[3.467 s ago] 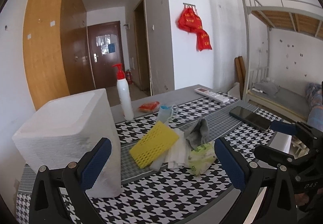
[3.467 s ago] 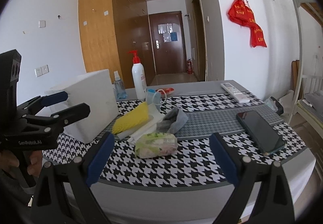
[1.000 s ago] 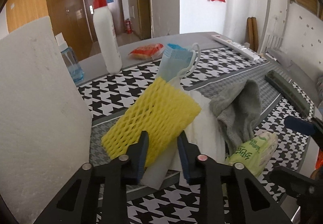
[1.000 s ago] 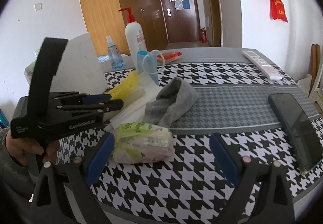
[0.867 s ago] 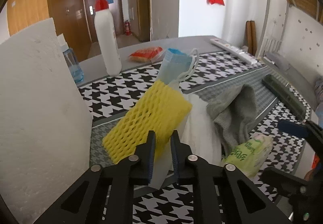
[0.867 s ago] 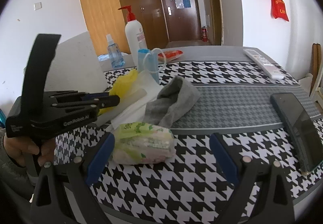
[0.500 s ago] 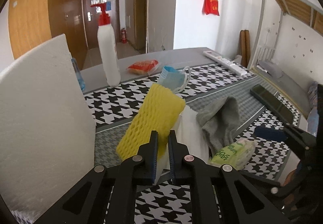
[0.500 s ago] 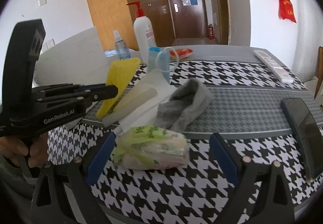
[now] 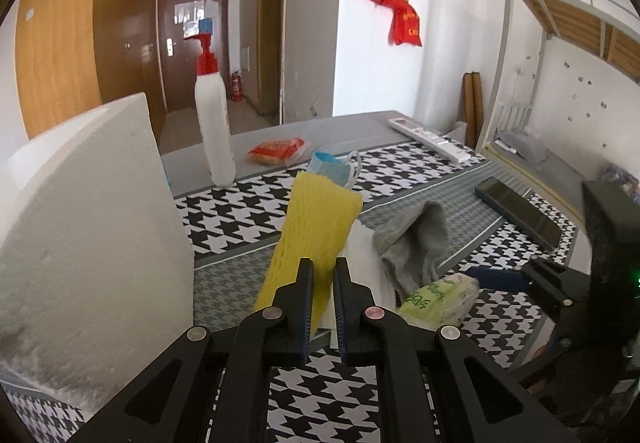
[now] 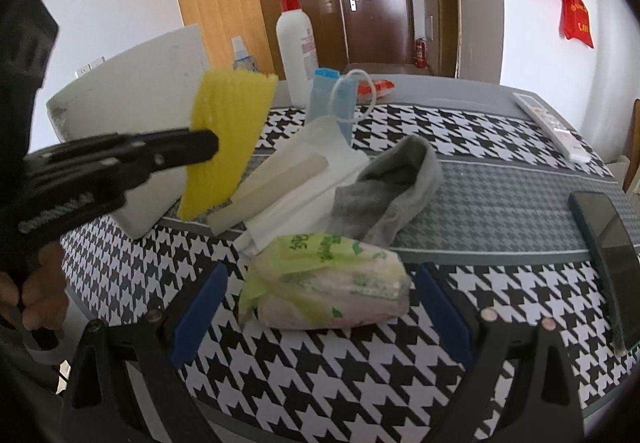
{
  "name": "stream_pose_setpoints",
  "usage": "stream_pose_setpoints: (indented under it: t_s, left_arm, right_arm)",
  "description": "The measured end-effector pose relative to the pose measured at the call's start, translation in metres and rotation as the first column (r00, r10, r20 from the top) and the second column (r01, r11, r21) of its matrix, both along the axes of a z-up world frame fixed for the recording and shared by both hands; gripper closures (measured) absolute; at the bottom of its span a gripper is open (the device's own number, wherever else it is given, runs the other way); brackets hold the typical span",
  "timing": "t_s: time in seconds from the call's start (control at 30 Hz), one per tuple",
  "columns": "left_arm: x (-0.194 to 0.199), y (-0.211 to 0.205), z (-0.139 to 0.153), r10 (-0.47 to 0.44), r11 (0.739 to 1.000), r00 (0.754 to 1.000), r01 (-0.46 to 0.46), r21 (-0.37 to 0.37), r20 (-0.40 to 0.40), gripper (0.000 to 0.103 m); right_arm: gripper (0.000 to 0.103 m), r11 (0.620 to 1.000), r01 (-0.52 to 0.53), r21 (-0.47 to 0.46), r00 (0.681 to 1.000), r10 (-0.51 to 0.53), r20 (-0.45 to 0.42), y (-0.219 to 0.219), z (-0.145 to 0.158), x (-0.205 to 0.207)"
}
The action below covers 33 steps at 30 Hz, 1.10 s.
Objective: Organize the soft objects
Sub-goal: 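Grasp the green-wrapped package with the right tool while the left tool holds the mesh sleeve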
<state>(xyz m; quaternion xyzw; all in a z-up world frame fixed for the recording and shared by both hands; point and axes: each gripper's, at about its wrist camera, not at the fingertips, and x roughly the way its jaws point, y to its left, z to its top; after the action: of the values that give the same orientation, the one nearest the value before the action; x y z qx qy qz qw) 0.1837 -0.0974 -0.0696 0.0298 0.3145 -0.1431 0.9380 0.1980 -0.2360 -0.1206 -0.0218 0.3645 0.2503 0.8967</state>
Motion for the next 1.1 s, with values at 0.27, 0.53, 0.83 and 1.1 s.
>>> stream_pose_setpoints:
  t_s: [0.27,0.53,0.83,1.1]
  left_arm:
    - [-0.007,0.004,0.004,-0.005,1.0,1.0,0.005,0.0,0.013,0.092]
    - [-0.013,0.006,0.006,-0.007,1.0,1.0,0.007,0.001,0.02,0.092]
    - [-0.022,0.006,0.012,-0.014,1.0,0.999,0.014,0.003,0.038,0.092]
    - [-0.038,0.007,0.022,-0.023,1.0,0.997,0.023,0.0,0.077,0.092]
  right_arm:
    - [0.019,0.999,0.016,-0.029,0.999,-0.017,-0.033,0.004,-0.005,0.008]
    - [0.032,0.999,0.035,-0.024,0.998,-0.036,-0.049,0.005,-0.01,0.008]
    - [0.035,0.998,0.064,-0.012,0.998,-0.064,-0.017,-0.006,0.003,-0.009]
    - [0.035,0.995,0.098,0.012,0.994,-0.099,0.046,-0.017,0.029,-0.031]
